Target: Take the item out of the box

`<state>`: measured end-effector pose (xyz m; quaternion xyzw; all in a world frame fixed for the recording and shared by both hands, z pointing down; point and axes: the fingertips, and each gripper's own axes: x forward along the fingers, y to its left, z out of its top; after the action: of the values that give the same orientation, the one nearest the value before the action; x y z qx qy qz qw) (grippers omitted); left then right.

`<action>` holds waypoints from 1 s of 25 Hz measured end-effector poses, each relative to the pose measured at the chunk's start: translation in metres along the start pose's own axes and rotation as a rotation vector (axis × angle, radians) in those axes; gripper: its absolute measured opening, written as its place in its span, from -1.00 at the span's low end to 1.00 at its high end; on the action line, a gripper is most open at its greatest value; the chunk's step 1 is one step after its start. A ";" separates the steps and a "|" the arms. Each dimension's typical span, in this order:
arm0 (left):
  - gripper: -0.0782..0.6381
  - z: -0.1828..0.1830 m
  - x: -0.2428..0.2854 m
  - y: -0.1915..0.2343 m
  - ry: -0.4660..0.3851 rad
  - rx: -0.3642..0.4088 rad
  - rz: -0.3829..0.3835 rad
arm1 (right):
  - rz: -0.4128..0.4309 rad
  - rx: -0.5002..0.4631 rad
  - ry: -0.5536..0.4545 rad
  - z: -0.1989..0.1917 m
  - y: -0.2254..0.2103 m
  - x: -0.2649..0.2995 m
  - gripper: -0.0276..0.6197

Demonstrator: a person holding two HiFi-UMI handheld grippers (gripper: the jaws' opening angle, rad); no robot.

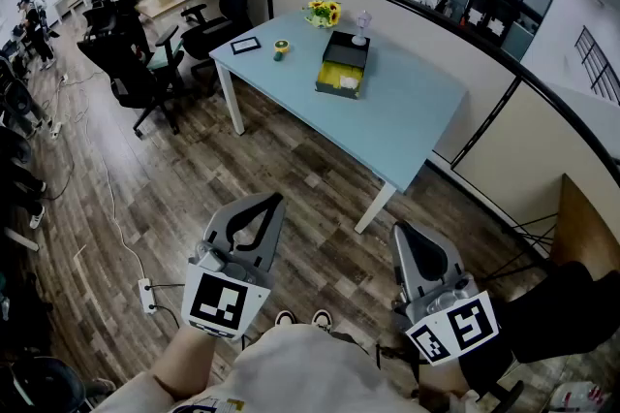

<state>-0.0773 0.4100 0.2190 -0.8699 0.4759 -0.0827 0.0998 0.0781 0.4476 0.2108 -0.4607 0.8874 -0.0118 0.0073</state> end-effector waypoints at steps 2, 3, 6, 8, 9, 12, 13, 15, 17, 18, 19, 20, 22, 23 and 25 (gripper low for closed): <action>-0.78 0.000 0.002 -0.006 0.003 0.002 0.003 | -0.002 0.009 -0.001 -0.002 -0.006 -0.005 -0.91; -0.78 0.000 0.003 -0.009 0.004 0.003 0.003 | -0.002 0.011 -0.001 -0.002 -0.009 -0.007 -0.91; -0.77 0.003 0.009 -0.018 0.004 0.004 0.005 | 0.002 0.010 0.000 -0.003 -0.017 -0.012 -0.91; -0.78 0.003 0.013 -0.024 0.007 0.005 0.005 | 0.009 0.009 -0.002 -0.004 -0.023 -0.016 -0.91; -0.78 0.003 0.016 -0.028 0.009 0.004 0.006 | 0.013 0.010 -0.003 -0.005 -0.026 -0.017 -0.91; -0.78 0.004 0.022 -0.038 0.010 0.005 0.010 | 0.026 0.012 -0.006 -0.008 -0.035 -0.023 -0.91; -0.77 0.004 0.023 -0.041 0.011 0.004 0.014 | 0.034 0.013 -0.004 -0.009 -0.037 -0.024 -0.91; -0.78 0.002 0.025 -0.047 0.017 -0.006 0.021 | 0.053 0.015 -0.002 -0.013 -0.040 -0.028 -0.91; -0.78 -0.001 0.028 -0.051 0.023 -0.019 0.025 | 0.058 0.019 -0.002 -0.017 -0.046 -0.030 -0.91; -0.77 -0.002 0.031 -0.052 0.024 -0.023 0.027 | 0.052 0.024 -0.004 -0.019 -0.049 -0.030 -0.91; -0.77 -0.002 0.033 -0.052 0.024 -0.025 0.031 | 0.044 0.032 -0.007 -0.020 -0.052 -0.028 -0.90; -0.78 -0.002 0.034 -0.051 0.023 -0.028 0.036 | 0.040 0.041 -0.012 -0.021 -0.055 -0.027 -0.62; -0.78 -0.004 0.037 -0.048 0.029 -0.030 0.046 | 0.041 0.045 -0.014 -0.021 -0.061 -0.022 -0.09; -0.77 -0.005 0.040 -0.047 0.034 -0.029 0.050 | 0.040 0.035 -0.010 -0.021 -0.064 -0.019 -0.07; -0.78 -0.009 0.047 -0.045 0.041 -0.028 0.053 | 0.035 0.014 0.003 -0.025 -0.072 -0.012 0.02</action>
<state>-0.0181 0.3935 0.2411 -0.8565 0.5017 -0.0911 0.0803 0.1434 0.4163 0.2378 -0.4450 0.8953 -0.0189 0.0093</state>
